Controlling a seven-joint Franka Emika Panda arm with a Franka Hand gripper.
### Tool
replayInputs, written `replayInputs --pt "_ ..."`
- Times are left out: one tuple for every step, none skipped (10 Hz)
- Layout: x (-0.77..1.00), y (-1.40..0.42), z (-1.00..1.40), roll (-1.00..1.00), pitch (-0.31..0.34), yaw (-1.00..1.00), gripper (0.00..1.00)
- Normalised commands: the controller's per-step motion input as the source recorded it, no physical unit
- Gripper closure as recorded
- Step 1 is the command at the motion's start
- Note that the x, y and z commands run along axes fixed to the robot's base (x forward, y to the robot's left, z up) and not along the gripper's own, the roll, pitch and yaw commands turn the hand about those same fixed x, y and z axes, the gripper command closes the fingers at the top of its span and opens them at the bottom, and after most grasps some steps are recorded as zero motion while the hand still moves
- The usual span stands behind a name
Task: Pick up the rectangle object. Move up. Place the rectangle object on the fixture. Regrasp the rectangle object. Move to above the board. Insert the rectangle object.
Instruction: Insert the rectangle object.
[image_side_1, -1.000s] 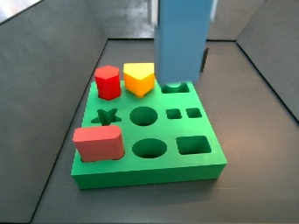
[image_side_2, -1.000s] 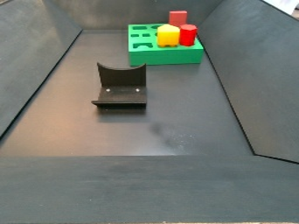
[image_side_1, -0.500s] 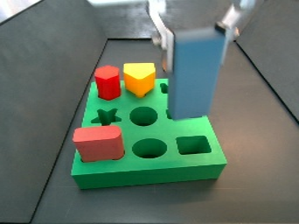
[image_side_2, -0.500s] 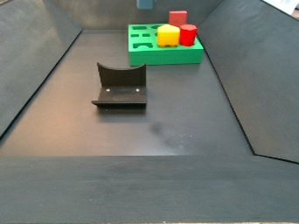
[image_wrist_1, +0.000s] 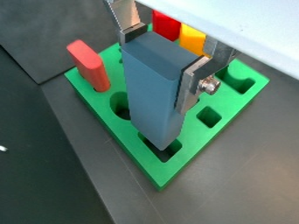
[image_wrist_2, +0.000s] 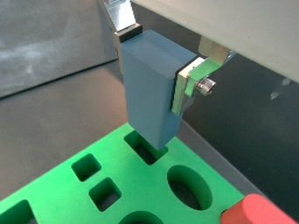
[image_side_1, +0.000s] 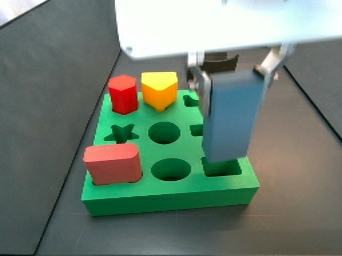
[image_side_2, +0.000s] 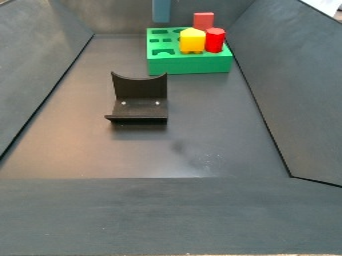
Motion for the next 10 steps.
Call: replayInputs --pt "0.0 -0.05 -0.35 0.06 -0.02 0.0 1.0" --pt "0.0 -0.05 -0.29 0.06 -0.021 0.0 1.0" --pt "0.0 -0.03 -0.36 0.04 -0.04 0.0 1.0" --pt "0.0 0.0 -0.4 0.0 -0.071 0.0 1.0" --pt "0.0 0.0 -0.37 0.0 -0.067 0.0 1.0" --pt "0.0 0.0 -0.28 0.0 -0.064 0.0 1.0" --pt "0.0 0.0 -0.21 0.0 -0.034 0.02 1.0" --pt "0.08 0.0 0.0 -0.03 -0.014 0.01 1.0" --pt "0.15 0.0 0.07 -0.03 0.0 0.05 1.0" --pt "0.11 0.0 0.07 -0.02 0.0 0.07 1.0"
